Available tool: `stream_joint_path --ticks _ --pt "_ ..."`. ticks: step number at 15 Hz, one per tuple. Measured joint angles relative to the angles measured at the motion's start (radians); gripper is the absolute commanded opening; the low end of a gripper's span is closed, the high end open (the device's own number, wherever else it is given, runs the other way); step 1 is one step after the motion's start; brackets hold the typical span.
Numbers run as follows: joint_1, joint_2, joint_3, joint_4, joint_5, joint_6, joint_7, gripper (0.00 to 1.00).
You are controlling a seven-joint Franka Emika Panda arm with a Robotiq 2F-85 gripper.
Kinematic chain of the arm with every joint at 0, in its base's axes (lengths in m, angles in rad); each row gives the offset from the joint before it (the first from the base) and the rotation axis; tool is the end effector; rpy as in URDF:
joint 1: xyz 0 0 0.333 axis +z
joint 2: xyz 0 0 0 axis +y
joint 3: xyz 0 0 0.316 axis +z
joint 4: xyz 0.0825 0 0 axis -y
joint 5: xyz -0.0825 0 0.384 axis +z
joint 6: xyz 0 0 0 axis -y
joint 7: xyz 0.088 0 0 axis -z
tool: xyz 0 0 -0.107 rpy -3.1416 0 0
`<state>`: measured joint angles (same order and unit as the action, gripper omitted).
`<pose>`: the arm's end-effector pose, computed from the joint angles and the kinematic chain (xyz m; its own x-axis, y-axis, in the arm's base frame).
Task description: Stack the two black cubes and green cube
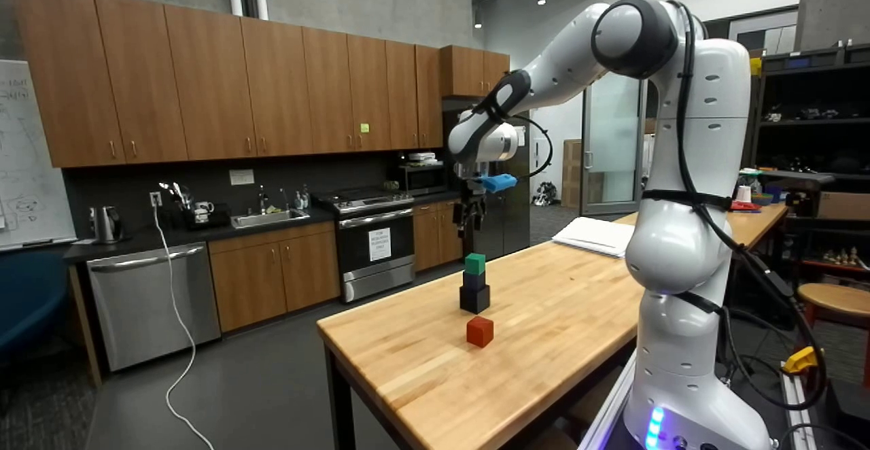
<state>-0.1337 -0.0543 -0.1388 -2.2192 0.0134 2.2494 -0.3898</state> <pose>0.5069 -0.1417 0.4070 0.9904 0.1092 0.0846 0.1084 -0.9940 0.0146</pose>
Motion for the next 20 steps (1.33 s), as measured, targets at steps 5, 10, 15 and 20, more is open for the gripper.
stream_joint_path --ticks 5,10,15,20 --pt "0.024 -0.125 0.024 -0.064 -0.023 -0.043 0.104 1.00" --pt "0.047 -0.224 0.057 -0.129 -0.032 -0.105 0.209 1.00" --pt "0.075 -0.312 0.079 -0.176 -0.030 -0.174 0.251 1.00" --pt "0.101 -0.385 0.081 -0.237 -0.026 -0.210 0.229 1.00"
